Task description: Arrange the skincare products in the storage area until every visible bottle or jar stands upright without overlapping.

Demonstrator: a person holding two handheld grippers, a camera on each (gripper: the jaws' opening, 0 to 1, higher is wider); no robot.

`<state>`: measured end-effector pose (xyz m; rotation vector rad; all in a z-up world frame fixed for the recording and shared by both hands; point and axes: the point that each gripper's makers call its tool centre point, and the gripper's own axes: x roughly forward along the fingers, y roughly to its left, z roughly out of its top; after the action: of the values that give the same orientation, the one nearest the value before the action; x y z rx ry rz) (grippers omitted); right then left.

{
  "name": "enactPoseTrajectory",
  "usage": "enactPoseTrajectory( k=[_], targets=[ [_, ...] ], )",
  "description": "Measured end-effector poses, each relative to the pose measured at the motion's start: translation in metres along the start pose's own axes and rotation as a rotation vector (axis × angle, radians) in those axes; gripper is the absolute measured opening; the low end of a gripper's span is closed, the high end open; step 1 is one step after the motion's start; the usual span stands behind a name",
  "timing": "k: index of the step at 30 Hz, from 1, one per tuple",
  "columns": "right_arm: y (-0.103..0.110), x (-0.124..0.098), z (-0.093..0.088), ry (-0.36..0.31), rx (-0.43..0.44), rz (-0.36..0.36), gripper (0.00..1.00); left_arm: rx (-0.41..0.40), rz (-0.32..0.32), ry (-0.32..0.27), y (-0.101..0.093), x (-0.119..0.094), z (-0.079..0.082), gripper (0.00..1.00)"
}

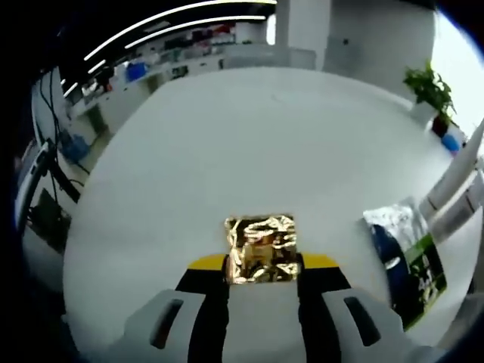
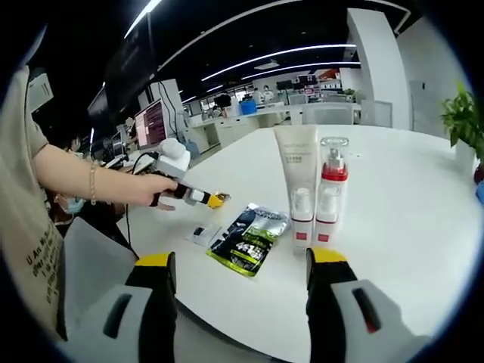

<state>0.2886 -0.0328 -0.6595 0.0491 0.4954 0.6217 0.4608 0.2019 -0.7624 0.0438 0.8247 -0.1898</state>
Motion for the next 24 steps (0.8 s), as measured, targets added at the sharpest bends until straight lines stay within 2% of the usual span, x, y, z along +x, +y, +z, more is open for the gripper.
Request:
enactPoseTrajectory(
  k=[6,17,24],
  targets=[
    [0.0,0.0,0.001,-0.004,0.001,0.001,0.7,-0.035,0.007,0.019,-0.011,-0.002,-0.008,0.3],
    [0.0,-0.001,0.002,-0.015,0.006,0.001,0.7,-0.13,0.042,-0.004,-0.032,-0.009,-0.01,0.32],
    [0.0,-0.002,0.003,-0.019,0.008,0.002,0.7,-0.106,0.057,-0.023,-0.045,-0.008,-0.008,0.33]
  ],
)
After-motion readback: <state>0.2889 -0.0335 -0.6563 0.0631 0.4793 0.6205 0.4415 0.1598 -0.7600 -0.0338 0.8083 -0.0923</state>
